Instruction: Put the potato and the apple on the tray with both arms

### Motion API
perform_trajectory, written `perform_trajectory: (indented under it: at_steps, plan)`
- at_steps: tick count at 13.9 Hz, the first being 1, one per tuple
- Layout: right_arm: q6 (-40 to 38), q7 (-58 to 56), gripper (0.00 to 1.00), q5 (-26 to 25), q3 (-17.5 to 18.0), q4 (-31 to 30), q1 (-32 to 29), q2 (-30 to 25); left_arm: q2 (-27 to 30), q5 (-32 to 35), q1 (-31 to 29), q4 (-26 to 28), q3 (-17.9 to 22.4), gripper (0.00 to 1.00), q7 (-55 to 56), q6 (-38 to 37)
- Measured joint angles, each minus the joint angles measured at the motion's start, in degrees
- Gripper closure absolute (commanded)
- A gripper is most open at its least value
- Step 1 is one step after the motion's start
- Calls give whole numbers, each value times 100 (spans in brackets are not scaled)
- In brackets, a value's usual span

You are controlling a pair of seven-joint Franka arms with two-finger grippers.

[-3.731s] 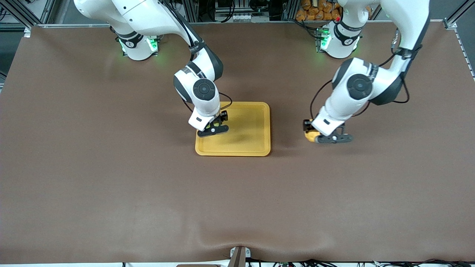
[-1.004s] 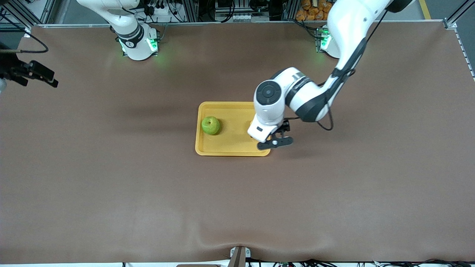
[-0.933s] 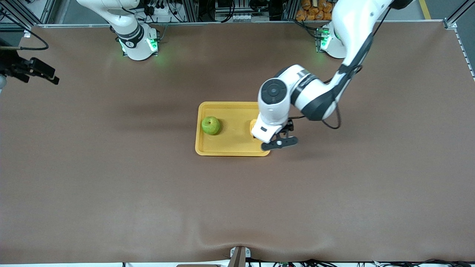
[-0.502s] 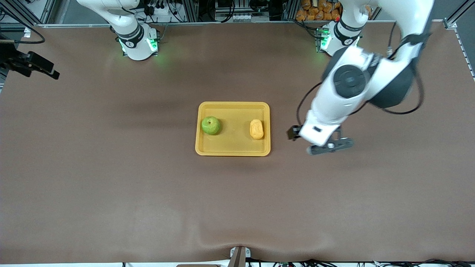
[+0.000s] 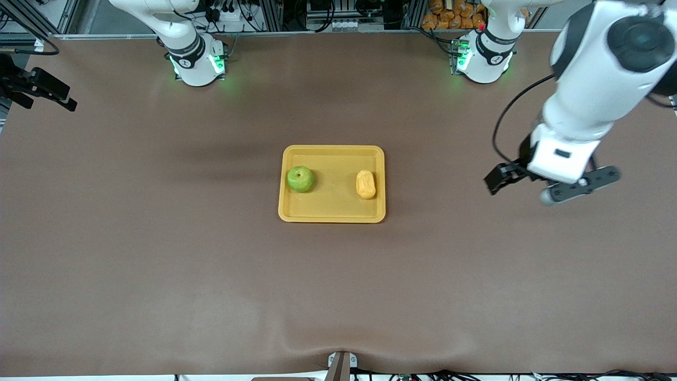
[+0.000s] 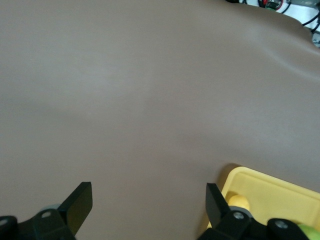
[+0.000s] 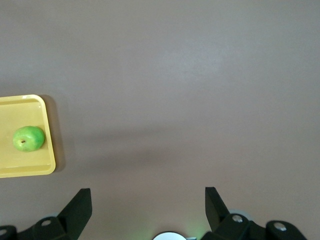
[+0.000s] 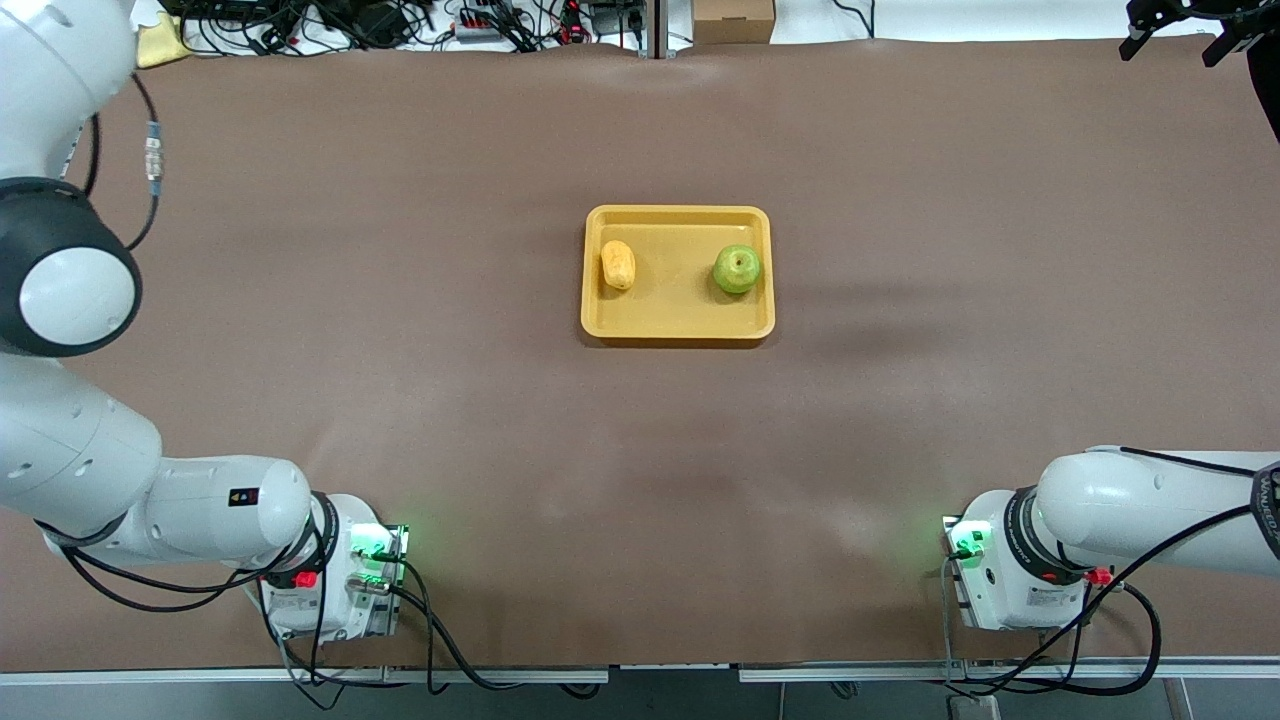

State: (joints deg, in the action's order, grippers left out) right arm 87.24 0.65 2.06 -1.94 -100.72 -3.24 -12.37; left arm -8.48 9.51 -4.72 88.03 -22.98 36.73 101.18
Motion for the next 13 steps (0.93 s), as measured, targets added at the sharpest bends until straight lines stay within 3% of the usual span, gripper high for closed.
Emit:
perform_trajectory:
  at_steps: [5, 9, 13]
  plan:
    - [-492, -143, 0, 0, 5, 900, 0, 645, 434, -1, -523, -10, 17, 0, -1033, -656]
    - [-581, -442, 0, -2, 3, 1167, 1, 876, 509, -88, -741, -251, 39, 0, -1581, -963]
    - [-753, -450, 0, -2, 19, 1196, 96, 875, 780, -480, -532, -277, 862, 0, -2654, -1383]
